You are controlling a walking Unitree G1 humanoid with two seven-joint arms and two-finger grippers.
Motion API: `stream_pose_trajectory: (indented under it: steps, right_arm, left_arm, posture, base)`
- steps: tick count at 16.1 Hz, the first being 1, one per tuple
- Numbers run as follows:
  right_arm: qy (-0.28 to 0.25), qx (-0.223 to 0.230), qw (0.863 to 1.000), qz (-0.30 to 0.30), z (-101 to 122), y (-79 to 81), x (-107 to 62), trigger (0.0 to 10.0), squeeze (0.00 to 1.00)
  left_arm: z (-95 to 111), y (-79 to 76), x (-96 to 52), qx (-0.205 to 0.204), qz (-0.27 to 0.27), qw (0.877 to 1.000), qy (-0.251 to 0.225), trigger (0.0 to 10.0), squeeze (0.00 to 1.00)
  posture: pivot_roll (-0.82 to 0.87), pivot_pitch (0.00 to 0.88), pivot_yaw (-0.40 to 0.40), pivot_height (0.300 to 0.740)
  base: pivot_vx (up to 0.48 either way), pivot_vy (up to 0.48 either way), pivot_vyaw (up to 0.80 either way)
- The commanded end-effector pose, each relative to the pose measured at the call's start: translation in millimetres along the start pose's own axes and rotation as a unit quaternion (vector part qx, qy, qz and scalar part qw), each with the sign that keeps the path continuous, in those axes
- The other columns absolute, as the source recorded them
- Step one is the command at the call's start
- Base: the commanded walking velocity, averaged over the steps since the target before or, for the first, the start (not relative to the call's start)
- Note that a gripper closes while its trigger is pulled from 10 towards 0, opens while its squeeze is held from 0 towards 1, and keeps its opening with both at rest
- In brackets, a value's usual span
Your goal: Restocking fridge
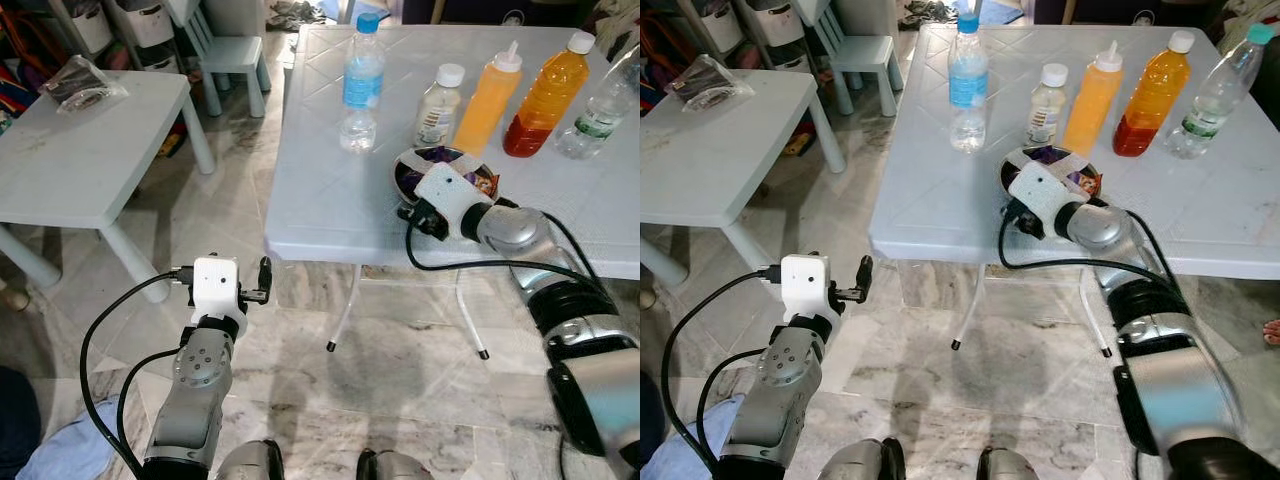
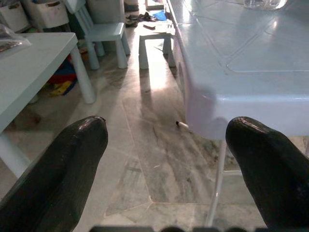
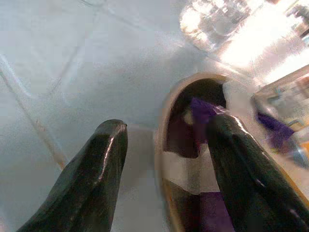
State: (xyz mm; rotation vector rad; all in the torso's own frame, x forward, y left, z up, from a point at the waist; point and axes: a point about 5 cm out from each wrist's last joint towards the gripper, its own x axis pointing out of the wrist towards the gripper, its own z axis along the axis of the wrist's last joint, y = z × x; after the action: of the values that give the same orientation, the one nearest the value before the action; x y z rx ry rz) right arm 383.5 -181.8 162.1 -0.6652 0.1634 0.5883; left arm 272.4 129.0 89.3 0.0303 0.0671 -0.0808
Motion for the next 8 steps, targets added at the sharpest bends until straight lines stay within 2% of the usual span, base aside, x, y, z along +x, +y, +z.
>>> stream_pose_trajectory:
  steps: [1,4,8]
  right_arm:
    - [0.002,0.029,1.000,-0.004,-2.0,-0.4,0.8,10.0,0.00]
    - [-0.002,0.059,0.998,-0.001,2.8,4.6,9.1,10.0,0.00]
    - [-0.001,0.068,0.998,-0.002,11.8,8.9,18.4,10.0,0.00]
  left_arm:
    - [0.0,-0.3,-0.8,0.007,-0.006,1.000,0.003,10.0,0.00]
    - [-0.4,-1.7,-0.8,0.008,-0.008,1.000,0.004,10.0,0.00]
    - [-0.3,-1.8,-1.2,0.010,-0.009,1.000,0.004,10.0,0.00]
  posture:
    - [-0.03,0.140,0.039,0.740]
    - [-0.02,0.140,0.039,0.740]
    - [-0.01,0.140,0.040,0.740]
  base:
    - [0.000,0.000,0.00]
    - [0.000,0.000,0.00]
    - [0.000,0.000,0.00]
